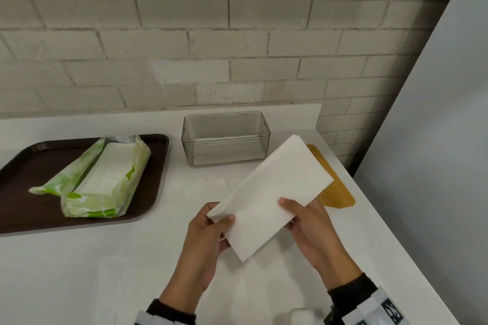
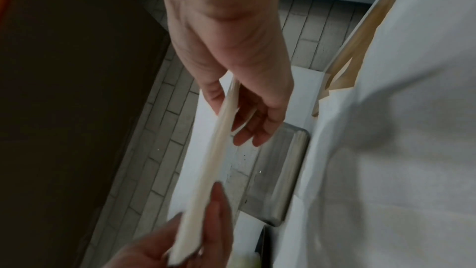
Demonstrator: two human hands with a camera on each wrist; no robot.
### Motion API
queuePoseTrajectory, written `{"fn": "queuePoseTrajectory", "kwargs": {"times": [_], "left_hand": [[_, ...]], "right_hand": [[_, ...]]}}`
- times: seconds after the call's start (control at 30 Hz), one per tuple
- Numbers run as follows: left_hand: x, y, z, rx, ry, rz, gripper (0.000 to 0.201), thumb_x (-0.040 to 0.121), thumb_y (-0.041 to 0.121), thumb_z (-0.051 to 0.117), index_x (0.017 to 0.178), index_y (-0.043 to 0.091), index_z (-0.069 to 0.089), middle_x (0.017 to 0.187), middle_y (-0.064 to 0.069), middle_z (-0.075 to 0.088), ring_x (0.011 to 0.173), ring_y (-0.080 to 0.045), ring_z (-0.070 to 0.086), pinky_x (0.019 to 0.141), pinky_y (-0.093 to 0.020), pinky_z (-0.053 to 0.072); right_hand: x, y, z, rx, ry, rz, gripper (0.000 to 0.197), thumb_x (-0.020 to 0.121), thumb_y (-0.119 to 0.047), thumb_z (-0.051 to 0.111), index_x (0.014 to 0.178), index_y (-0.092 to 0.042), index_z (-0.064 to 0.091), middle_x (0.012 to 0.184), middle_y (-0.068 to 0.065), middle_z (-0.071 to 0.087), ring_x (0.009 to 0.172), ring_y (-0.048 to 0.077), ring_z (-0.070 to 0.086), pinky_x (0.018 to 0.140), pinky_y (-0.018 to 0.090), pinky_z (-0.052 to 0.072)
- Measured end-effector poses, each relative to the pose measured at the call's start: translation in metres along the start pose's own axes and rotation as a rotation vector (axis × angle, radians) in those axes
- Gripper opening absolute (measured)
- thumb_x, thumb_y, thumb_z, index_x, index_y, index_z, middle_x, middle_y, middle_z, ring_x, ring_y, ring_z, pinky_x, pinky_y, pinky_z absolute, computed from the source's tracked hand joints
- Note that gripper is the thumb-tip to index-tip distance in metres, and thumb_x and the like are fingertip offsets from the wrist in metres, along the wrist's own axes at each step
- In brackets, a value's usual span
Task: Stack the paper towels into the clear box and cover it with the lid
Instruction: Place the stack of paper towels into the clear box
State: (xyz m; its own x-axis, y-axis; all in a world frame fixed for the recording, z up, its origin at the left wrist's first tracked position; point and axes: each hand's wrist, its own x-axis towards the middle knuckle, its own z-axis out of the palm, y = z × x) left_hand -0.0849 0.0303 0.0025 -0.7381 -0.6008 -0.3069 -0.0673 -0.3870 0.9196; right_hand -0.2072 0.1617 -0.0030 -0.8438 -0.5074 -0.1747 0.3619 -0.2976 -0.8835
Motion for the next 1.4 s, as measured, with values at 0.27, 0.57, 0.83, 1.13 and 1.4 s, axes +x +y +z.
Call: {"fn": "queuePoseTrajectory", "kwargs": {"times": [0.27,0.57,0.83,1.13,1.4], "left_hand": [[0.033,-0.004,0.016,0.782,-0.212,0.124,0.014,0.086,0.013,0.066,0.093,0.023,0.059,0.094,0.004,0.063,0.077,-0.008,0.06,0.065,-0.012,0.045],[0.085,-0.014,0.049,1.622,-0.31,0.044,0.079,0.081,0.057,0.062,0.136,0.007,0.036,0.135,-0.011,0.037,0.126,-0.029,0.036,0.102,-0.038,0.038],[0.081,-0.012,0.058,1.577,-0.26,0.057,0.048,0.084,0.037,0.067,0.123,0.015,0.05,0.125,-0.004,0.054,0.117,-0.023,0.049,0.098,-0.03,0.036],[0.051,0.022,0.049,0.408,-0.142,0.082,0.033,0.081,0.012,0.072,0.112,0.015,0.061,0.105,-0.001,0.069,0.089,-0.014,0.066,0.067,-0.023,0.051],[0.023,0.032,-0.001,0.285,0.05,0.182,0.018,0.092,0.012,0.056,0.101,0.022,0.068,0.096,0.002,0.075,0.084,-0.011,0.071,0.072,-0.024,0.055]], "right_hand": [[0.001,-0.042,-0.055,-0.066,0.225,-0.166,0.039,0.083,0.006,0.056,0.118,-0.012,0.058,0.111,0.005,0.068,0.104,0.025,0.063,0.086,0.04,0.05],[0.001,-0.068,-0.104,-0.007,0.329,-0.242,0.029,0.086,0.004,0.053,0.096,-0.02,0.064,0.091,-0.006,0.072,0.077,0.007,0.07,0.064,0.021,0.057],[0.009,-0.057,-0.09,-0.064,0.28,-0.183,0.035,0.085,0.003,0.055,0.116,-0.013,0.058,0.107,0.004,0.065,0.1,0.024,0.061,0.079,0.037,0.049],[0.026,-0.054,-0.083,-0.044,0.205,-0.124,0.045,0.085,0.001,0.056,0.129,-0.008,0.052,0.122,0.012,0.061,0.11,0.032,0.058,0.079,0.041,0.05],[0.081,-0.1,-0.012,-0.347,0.009,-0.167,0.034,0.081,0.017,0.045,0.094,-0.011,0.061,0.096,0.005,0.067,0.093,0.026,0.061,0.085,0.039,0.048]]}}
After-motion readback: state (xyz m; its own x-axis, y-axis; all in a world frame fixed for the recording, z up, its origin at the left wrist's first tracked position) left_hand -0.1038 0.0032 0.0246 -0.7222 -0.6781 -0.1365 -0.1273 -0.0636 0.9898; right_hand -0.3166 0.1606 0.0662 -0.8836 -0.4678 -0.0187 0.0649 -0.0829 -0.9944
